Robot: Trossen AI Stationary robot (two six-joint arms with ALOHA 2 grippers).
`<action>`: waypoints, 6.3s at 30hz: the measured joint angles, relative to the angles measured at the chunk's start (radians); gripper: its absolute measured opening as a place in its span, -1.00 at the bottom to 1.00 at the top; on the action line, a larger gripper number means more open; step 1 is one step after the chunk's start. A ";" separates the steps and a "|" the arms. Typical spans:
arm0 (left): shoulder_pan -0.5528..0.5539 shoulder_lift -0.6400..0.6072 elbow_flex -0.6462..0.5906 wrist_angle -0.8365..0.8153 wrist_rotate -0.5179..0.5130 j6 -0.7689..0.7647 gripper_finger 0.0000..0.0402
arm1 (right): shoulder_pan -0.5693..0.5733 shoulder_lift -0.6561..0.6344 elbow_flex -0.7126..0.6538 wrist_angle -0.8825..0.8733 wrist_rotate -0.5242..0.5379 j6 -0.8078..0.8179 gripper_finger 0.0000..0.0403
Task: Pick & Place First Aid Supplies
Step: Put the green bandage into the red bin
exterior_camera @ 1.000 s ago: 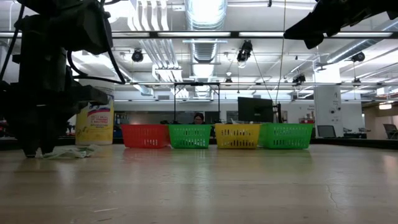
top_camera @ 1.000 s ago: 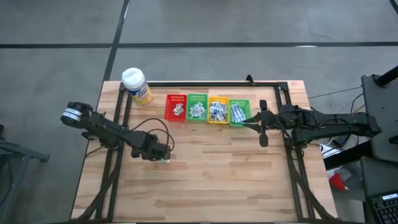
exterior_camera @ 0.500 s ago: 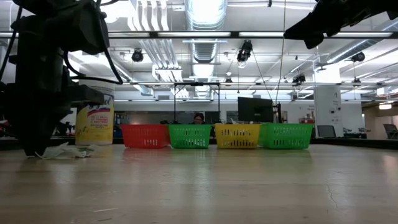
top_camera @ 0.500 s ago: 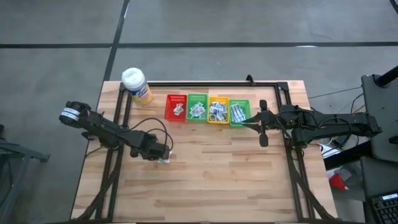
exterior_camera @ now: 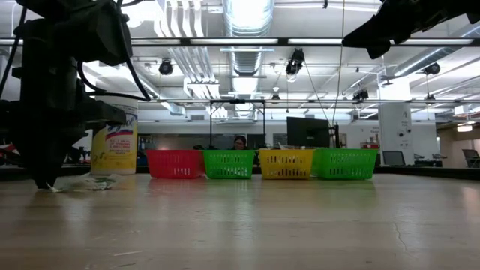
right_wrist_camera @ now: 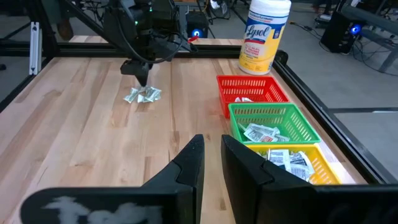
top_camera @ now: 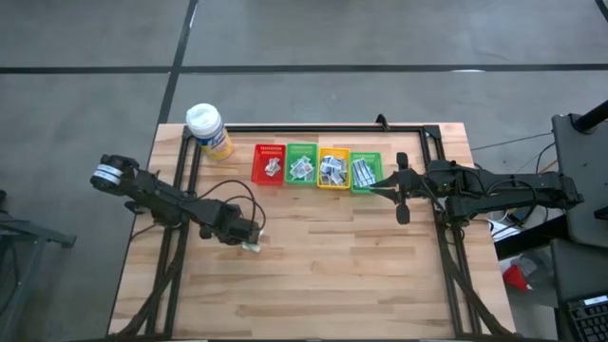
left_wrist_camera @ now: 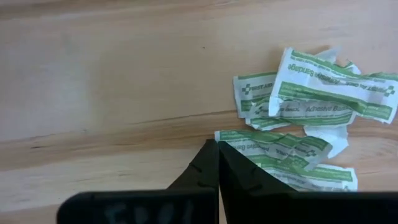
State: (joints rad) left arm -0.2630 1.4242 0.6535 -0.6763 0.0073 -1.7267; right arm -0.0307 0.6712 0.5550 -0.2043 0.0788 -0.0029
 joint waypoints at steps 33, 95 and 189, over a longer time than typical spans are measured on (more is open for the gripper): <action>0.001 -0.020 0.054 -0.312 0.056 0.062 -1.00 | 0.000 0.000 0.000 0.000 0.000 0.001 -0.74; 0.001 -0.013 0.094 -0.090 -0.025 0.118 -0.46 | 0.000 0.000 0.000 0.000 0.000 0.002 -0.74; 0.137 -0.059 0.698 -0.532 -0.545 0.597 -1.00 | 0.000 0.000 0.000 0.000 0.000 0.000 -0.74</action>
State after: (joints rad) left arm -0.1256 1.3652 1.3513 -1.2087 -0.5380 -1.1301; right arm -0.0307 0.6708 0.5549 -0.2047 0.0788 -0.0025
